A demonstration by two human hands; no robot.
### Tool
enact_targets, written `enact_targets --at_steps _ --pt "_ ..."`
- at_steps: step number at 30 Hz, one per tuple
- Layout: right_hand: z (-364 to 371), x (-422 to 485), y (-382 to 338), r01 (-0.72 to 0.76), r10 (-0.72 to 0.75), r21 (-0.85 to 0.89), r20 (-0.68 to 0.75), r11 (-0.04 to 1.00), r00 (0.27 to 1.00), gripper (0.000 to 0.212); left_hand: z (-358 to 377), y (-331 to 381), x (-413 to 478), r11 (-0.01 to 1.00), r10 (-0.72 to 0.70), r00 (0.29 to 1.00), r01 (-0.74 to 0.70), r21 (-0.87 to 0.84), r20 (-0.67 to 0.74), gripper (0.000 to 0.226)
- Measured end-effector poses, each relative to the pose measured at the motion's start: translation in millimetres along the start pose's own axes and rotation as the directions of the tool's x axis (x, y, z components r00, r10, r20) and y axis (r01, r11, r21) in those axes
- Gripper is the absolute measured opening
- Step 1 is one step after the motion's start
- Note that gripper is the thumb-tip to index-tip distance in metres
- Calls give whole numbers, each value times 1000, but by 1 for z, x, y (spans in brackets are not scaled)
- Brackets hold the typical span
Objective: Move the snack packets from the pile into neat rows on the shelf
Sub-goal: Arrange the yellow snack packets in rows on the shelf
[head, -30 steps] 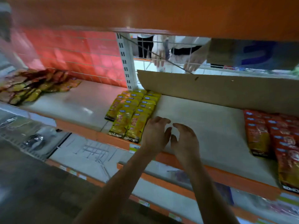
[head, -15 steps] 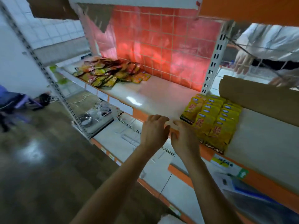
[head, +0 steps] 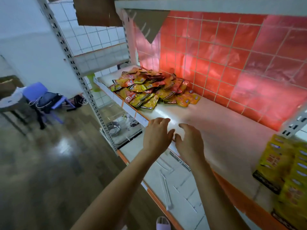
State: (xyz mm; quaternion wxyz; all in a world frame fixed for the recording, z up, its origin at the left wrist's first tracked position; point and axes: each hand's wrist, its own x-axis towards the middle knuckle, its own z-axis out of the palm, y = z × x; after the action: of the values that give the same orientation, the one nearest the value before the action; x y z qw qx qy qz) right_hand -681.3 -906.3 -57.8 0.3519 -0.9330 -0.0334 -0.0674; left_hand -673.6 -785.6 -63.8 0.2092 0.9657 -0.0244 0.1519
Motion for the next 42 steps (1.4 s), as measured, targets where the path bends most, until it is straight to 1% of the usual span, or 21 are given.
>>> enact_targets --at_steps 5,10,14,17,21,23,25,27,29,30,33,35,38,40,42 --pt "31 69 -26 -1 0 24 56 1000 998 42 -4 -40 61 986 -134 990 129 104 45 49" --pt "58 114 -41 -40 37 29 114 999 993 41 -3 -76 97 960 -246 969 237 150 40 40" --pt "78 140 -54 -83 82 4 114 997 990 35 -2 -103 119 928 -303 952 286 239 35 27" --pt "93 151 -64 -121 123 -31 100 992 987 33 0 -117 129 899 -312 949 282 335 38 21" --pt "110 162 -74 -178 183 -81 53 981 982 33 0 -124 138 896 -304 951 263 358 60 23" --pt "116 165 -78 -214 217 -86 28 973 976 32 3 -130 141 899 -277 959 238 367 55 23" --pt "121 167 -80 -254 255 -76 7 964 967 32 7 -139 142 907 -211 977 184 378 29 20" --pt "123 169 -82 -321 321 4 8 947 947 33 7 -149 143 915 -131 991 114 387 18 17" --pt "124 172 -81 -393 392 126 29 911 919 31 5 -155 145 946 -87 995 69 315 43 16" --pt "124 173 -80 -416 416 187 43 890 909 27 4 -156 145 963 -77 996 61 264 51 15" --pt "119 171 -81 -420 427 366 67 830 902 14 2 -148 140 996 2 1000 -3 88 11 12" --pt "114 166 -80 -426 453 465 60 776 890 13 2 -139 136 999 51 998 -51 7 -41 4" --pt "104 156 -73 -445 537 581 16 681 844 23 1 -128 131 989 141 978 -147 -30 -156 3" --pt "94 146 -68 -429 568 648 -7 629 823 22 -1 -122 127 975 173 954 -200 -92 -247 15" --pt "84 133 -64 -406 585 686 -36 604 810 25 0 -117 121 943 190 932 -261 -208 -309 23"
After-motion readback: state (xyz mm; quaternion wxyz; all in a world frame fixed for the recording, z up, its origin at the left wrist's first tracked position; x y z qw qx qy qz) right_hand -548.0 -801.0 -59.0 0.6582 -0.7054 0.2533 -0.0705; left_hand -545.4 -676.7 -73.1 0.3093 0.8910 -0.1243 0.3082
